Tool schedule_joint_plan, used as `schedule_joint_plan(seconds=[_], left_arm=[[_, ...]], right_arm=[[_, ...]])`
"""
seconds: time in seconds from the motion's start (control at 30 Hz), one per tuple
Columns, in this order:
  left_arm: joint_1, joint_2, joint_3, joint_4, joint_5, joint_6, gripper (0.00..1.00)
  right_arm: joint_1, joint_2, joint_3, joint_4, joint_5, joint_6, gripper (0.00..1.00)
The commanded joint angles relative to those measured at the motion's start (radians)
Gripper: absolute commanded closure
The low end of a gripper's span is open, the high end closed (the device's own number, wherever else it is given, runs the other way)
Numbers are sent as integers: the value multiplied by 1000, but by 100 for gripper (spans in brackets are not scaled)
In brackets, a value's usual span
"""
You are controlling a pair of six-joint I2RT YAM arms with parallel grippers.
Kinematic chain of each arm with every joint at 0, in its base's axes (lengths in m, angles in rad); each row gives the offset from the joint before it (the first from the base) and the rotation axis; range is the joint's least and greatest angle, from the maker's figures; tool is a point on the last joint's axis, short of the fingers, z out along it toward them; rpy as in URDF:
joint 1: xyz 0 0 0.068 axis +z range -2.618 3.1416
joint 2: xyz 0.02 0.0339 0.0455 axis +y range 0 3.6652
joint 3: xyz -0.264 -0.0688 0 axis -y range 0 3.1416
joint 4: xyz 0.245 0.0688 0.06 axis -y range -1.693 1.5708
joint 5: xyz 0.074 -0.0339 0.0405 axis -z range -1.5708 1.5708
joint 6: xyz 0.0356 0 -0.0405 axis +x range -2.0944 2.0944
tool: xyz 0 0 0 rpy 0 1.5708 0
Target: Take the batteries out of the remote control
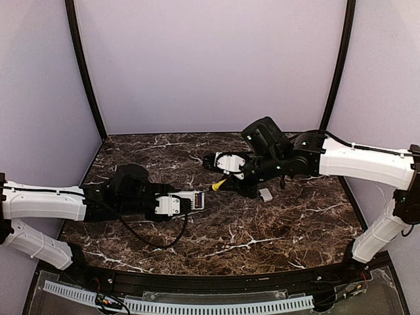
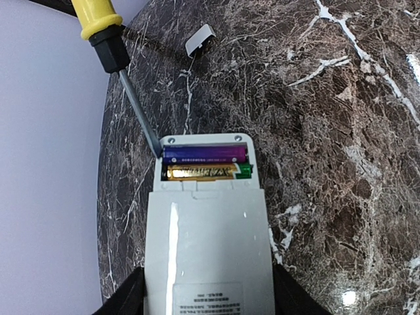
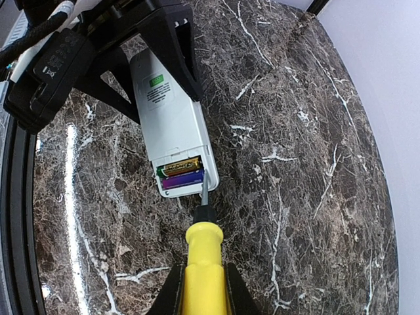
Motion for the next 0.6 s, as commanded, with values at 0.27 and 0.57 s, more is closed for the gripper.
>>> schedule_joint_plan(seconds=[0.27,0.57], left_arm=[[-5,-35,-15,42,22,-2,100],[-5,-40,-17,45,24,-3,99]], right_arm=[[12,37,-22,12,28,3,100],[12,51,-41,6,35,8,100]])
